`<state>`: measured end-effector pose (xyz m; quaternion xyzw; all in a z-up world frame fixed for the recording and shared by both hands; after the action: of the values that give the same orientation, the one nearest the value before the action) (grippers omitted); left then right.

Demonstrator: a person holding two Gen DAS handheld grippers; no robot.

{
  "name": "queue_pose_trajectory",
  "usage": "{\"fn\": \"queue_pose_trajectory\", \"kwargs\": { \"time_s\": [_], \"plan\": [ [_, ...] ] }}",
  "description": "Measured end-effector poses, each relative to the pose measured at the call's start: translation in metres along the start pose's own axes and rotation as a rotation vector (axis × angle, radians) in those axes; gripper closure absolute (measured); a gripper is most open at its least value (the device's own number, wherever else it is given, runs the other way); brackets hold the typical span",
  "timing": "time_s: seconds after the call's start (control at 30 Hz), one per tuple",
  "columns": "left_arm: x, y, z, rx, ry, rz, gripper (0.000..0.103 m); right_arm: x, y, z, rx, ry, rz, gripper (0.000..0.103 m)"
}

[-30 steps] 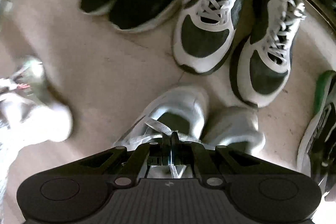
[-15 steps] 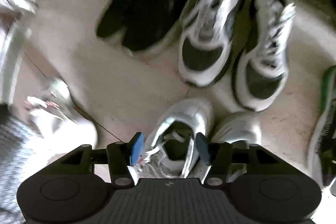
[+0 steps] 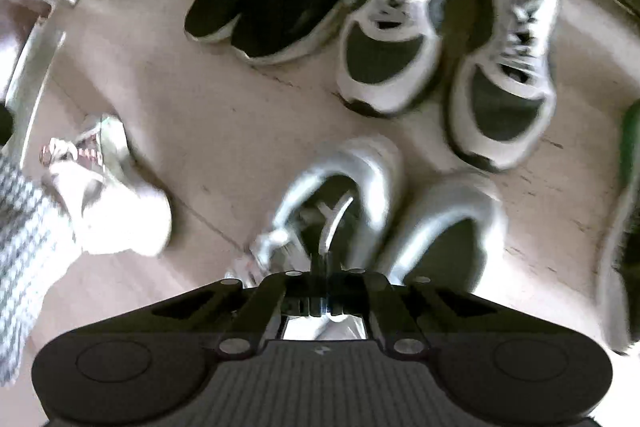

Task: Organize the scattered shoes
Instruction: 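Nudge the sneaker into line with its mate and open the right gripper, then move both open grippers toward the purple slippers and teal sneakers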

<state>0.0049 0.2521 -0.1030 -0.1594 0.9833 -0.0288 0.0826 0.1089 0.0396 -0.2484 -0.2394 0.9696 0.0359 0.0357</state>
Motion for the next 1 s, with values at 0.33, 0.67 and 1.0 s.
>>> {"fn": "queue_pose_trajectory", "kwargs": {
  "time_s": [0.33,0.67,1.0],
  "plan": [
    [-0.010,-0.008,0.002,-0.009,0.008,-0.003,0.016,-0.010,-0.007,-0.013,0.069,0.052,-0.021,0.074],
    [0.001,-0.082,0.015,0.071,0.035,0.187,0.015,0.045,-0.156,-0.170,0.031,-0.015,0.180,0.039],
    [0.015,-0.208,0.058,0.247,0.195,0.361,0.060,0.079,-0.313,-0.167,0.126,-0.005,0.576,0.078]
  ]
}}
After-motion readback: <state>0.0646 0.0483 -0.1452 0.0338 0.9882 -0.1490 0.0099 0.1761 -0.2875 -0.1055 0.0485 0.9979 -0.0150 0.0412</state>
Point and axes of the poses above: each gripper's, at about its wrist camera, not at the fingertips, and z roughly the way its jaws point, y to its left, x to its underside, the point moved 2 cm from there along z, roughly the way its jaws point, and after that the axes turned 14 degrees about x, right-handed, at the moved point
